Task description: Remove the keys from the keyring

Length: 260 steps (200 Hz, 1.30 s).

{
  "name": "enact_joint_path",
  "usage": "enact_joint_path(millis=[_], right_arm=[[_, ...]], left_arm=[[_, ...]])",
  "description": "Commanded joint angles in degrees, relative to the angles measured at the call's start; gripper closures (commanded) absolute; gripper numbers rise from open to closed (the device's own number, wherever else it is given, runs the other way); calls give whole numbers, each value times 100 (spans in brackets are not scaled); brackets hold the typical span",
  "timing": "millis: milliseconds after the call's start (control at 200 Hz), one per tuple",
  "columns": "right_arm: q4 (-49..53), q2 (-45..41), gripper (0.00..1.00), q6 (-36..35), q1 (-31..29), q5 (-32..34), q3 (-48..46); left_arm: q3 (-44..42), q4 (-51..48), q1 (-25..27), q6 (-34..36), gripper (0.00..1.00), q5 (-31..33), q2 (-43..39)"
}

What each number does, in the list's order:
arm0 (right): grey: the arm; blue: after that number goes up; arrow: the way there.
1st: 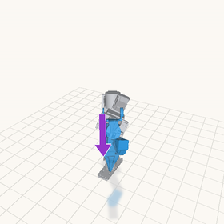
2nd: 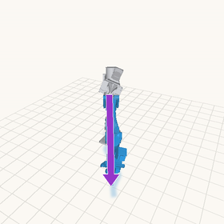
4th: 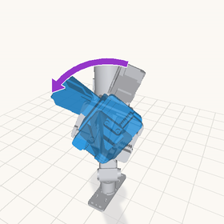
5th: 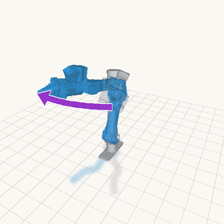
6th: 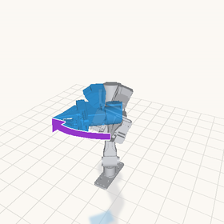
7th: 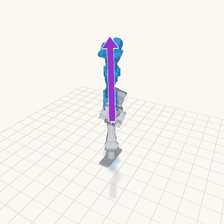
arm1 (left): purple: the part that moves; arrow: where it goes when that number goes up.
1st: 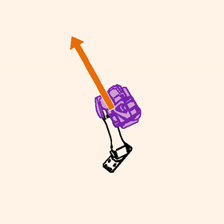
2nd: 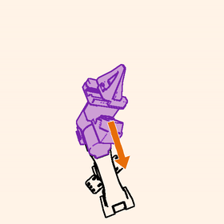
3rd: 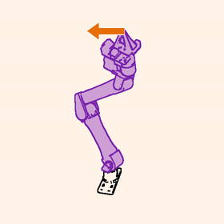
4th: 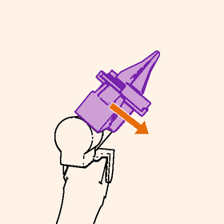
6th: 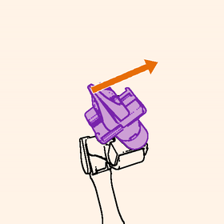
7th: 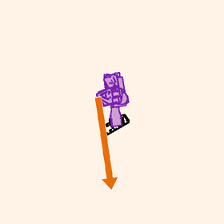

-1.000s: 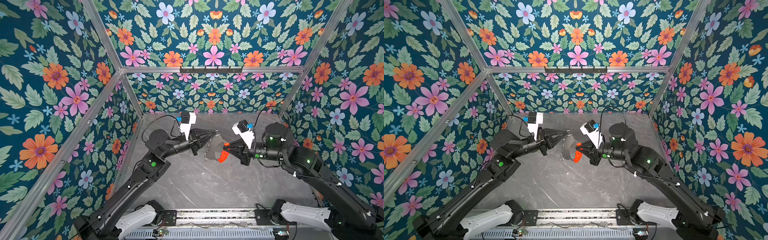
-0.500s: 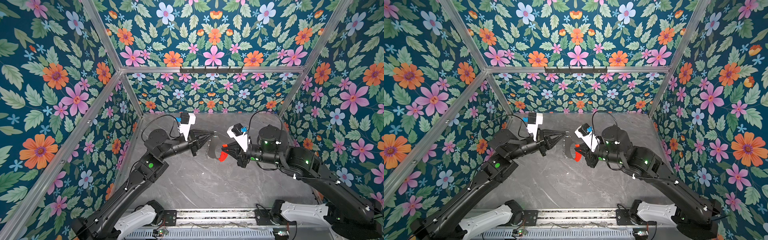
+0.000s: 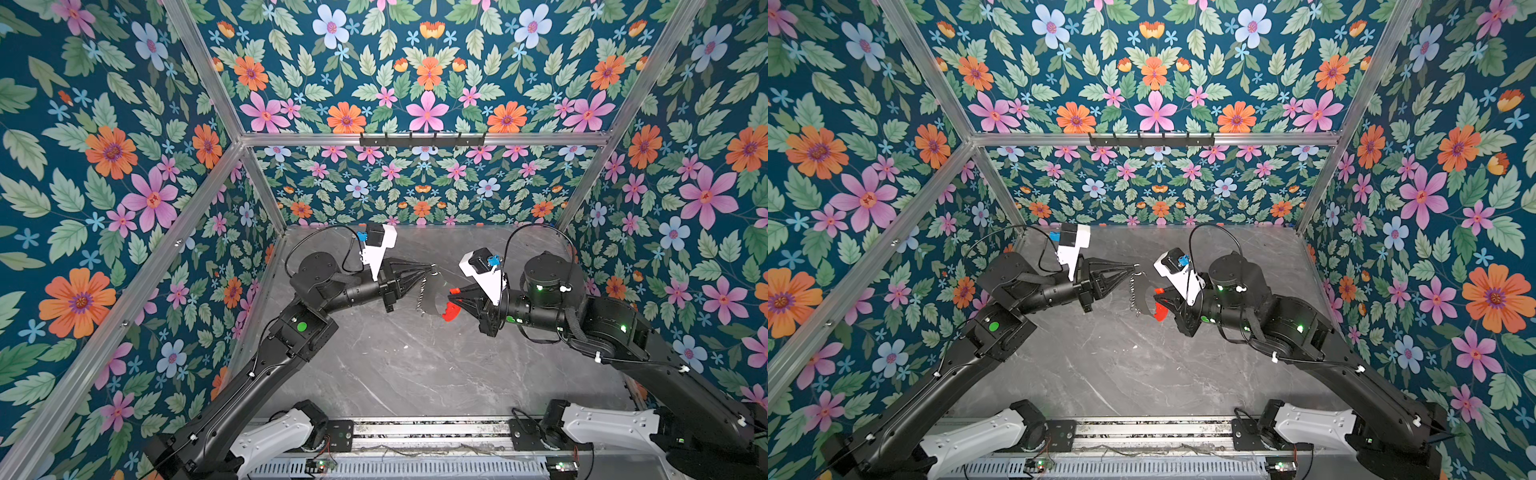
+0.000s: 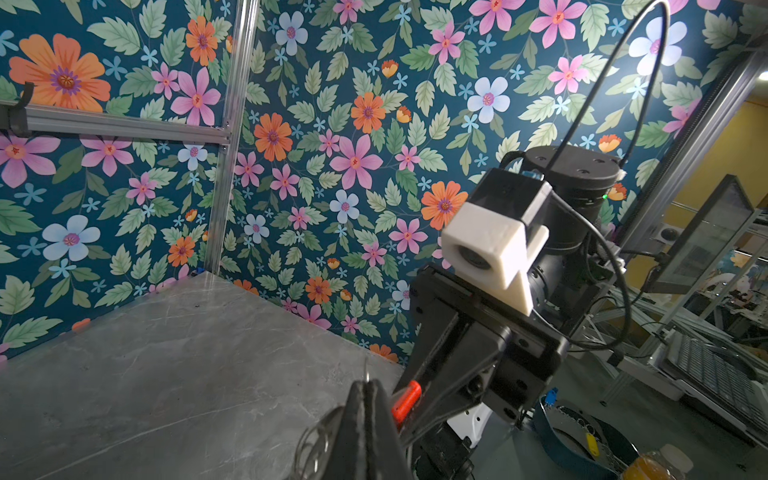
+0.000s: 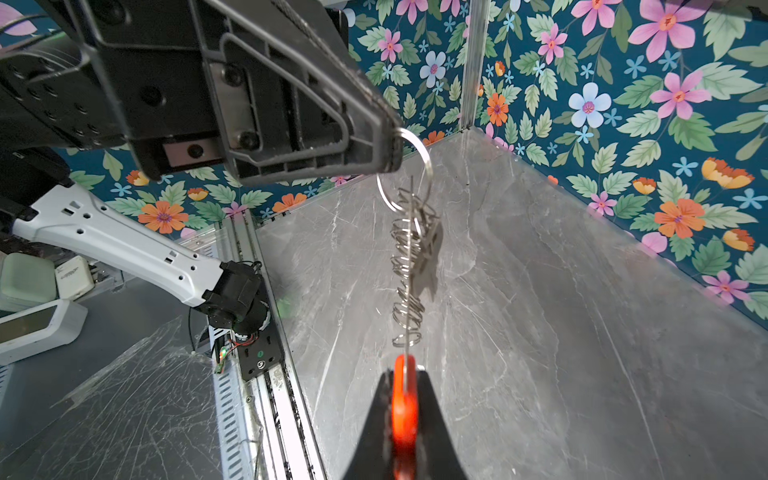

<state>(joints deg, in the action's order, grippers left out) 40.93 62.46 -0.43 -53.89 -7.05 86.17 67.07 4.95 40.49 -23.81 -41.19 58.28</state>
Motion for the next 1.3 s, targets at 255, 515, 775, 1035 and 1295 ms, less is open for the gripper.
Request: enact_joint_path(millis=[255, 515, 775, 1035, 1295], right_arm=[[-59, -49, 100, -312, -15, 285, -37], [-149, -123, 100, -335, -13, 300, -185], [-379, -233, 92, -257, -13, -166, -407], [-747, -566, 65, -173, -13, -437, -841], [-1460, -1139, 63, 2, 3, -279, -1402]], left_arm=[[828, -1476, -6, 105, 100, -438, 252], [1344, -2150, -6, 159, 100, -691, 555], [1201, -1939, -6, 179, 100, -953, 562], [1104, -1775, -6, 374, 100, -1307, 608], [721, -1339, -6, 688, 100, -1605, 448]])
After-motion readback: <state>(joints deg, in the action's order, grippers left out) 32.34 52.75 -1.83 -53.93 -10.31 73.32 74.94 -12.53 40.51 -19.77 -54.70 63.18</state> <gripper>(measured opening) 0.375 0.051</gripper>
